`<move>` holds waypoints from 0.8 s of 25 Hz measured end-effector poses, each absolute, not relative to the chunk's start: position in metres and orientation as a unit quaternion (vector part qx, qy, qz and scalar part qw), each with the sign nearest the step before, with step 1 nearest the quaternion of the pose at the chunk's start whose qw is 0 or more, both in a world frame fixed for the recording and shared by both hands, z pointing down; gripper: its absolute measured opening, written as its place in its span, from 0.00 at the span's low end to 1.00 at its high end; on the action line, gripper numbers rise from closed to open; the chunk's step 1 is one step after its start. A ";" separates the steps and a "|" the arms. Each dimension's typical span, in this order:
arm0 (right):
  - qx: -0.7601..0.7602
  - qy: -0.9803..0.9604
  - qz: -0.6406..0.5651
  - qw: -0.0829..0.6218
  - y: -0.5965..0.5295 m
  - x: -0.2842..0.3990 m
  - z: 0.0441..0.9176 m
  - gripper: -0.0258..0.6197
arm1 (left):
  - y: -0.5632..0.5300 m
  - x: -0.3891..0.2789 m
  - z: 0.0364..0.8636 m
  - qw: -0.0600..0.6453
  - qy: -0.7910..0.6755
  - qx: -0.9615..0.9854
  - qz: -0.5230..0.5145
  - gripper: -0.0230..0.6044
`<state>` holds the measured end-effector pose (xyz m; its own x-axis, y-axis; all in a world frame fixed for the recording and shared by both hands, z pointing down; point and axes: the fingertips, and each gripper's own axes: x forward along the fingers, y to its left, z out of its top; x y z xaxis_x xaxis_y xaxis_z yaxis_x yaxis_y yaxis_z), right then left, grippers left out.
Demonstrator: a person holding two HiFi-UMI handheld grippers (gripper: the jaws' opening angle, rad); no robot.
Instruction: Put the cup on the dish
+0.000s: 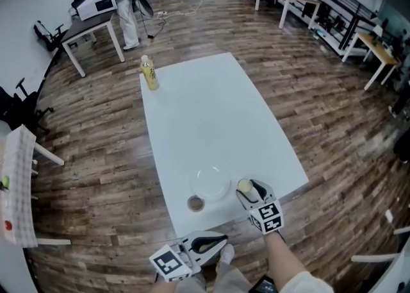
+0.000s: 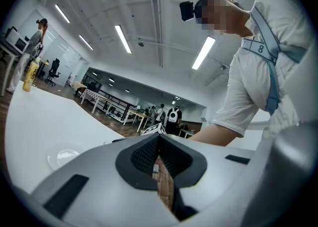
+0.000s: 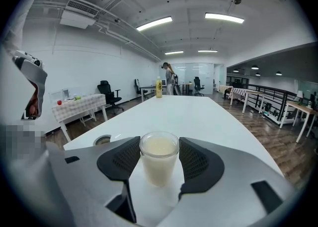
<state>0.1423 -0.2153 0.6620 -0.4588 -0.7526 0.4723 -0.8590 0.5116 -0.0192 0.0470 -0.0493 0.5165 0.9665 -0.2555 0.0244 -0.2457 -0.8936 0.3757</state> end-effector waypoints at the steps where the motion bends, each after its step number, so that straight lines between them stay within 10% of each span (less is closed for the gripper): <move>1: 0.477 -0.844 0.128 0.209 -0.215 0.142 0.663 0.45 | -0.049 0.046 0.516 0.191 -0.130 0.973 -0.014 0.04; 20: 0.469 -0.855 0.116 0.189 -0.232 0.117 0.640 0.44 | -0.048 0.036 0.518 0.196 -0.142 0.970 -0.013 0.04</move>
<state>0.1169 -0.2320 0.6403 -0.4876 -0.7584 0.4326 -0.8462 0.5326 -0.0201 0.0363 -0.0484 0.5183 0.9595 -0.2802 0.0305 -0.2700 -0.8827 0.3847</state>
